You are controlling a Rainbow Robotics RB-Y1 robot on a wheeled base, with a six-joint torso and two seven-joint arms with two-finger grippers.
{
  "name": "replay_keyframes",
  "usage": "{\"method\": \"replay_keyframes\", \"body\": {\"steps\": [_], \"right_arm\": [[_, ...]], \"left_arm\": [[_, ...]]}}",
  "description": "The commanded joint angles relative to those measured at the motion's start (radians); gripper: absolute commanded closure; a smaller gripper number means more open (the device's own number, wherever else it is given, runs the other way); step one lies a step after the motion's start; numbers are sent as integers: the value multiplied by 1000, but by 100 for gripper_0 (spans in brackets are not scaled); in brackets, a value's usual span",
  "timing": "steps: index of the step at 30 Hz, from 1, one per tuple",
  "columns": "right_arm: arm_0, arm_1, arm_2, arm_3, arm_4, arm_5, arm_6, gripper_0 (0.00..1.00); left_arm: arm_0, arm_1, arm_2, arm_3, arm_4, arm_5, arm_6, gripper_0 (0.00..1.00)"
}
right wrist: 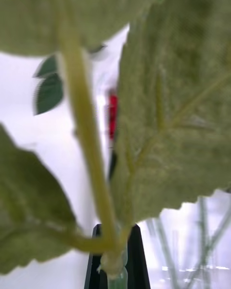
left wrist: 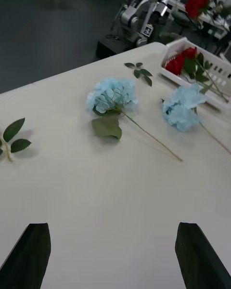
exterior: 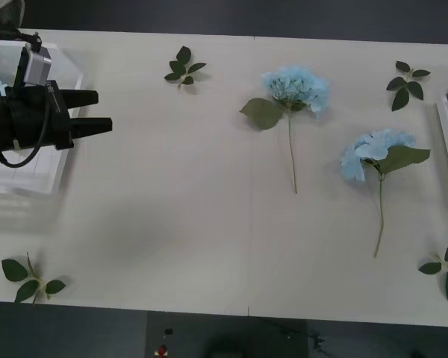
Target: Put the red flowers into the right box and the blue flowers into the left box
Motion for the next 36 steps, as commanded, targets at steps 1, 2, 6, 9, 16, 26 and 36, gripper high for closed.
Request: {"method": "replay_keyframes", "body": {"steps": [1, 2, 6, 9, 16, 26, 36], "right_arm": [[-121, 4, 105, 106, 126, -31, -88, 100], [-155, 12, 150, 130, 180, -50, -108, 100], [-228, 18, 263, 170, 244, -68, -195, 100], [-242, 18, 294, 178, 264, -88, -218, 100], [-242, 24, 298, 196, 261, -113, -206, 0], [-241, 24, 297, 170, 239, -102, -183, 0], [-238, 18, 294, 0, -29, 54, -172, 0]], "left_arm": [[-1, -56, -9, 26, 6, -25, -54, 25], [2, -70, -9, 32, 11, -32, -54, 25], [3, -113, -14, 43, 15, -38, -54, 25], [5, -119, -58, 43, 54, -61, -54, 25], [3, -97, -284, 43, 232, -203, -54, 24], [-15, -133, -423, 43, 316, -259, -54, 22], [-17, -160, -423, 43, 321, -257, -54, 22]]}}
